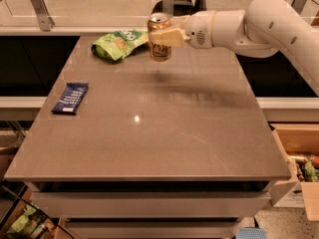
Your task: Move orange can near green rice chip bag
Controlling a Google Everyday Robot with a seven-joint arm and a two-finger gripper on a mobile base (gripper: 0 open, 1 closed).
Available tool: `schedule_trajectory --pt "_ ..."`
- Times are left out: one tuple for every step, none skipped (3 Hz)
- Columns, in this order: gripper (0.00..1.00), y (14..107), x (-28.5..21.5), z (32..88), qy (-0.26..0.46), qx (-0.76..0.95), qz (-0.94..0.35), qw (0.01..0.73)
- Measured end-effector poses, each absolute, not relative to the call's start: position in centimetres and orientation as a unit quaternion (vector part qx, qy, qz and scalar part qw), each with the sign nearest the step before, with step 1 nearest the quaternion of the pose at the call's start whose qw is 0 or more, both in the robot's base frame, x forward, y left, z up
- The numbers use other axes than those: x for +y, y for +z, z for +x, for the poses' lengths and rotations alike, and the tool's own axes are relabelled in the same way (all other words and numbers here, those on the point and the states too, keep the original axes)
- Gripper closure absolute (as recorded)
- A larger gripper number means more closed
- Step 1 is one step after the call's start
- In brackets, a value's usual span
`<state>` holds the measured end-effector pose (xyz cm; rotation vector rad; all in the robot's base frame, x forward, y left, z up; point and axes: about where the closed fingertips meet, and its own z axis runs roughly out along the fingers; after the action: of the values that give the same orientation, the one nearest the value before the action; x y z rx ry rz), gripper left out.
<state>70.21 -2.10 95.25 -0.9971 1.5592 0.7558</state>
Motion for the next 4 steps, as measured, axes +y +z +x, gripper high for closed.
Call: schedule_trajectory --pt "1.00 94.7 -1.0 72.0 0.331 0.653 -0.425 0.533" --pt "1.00 94.2 -0.1 73.5 0.343 0.647 -0.428 0.529" --pt "1.00 93.4 0.5 75.0 0.351 0.646 -0.417 0.534" --pt "1.00 92.8 0.7 76.3 0.356 0.646 -0.404 0.542"
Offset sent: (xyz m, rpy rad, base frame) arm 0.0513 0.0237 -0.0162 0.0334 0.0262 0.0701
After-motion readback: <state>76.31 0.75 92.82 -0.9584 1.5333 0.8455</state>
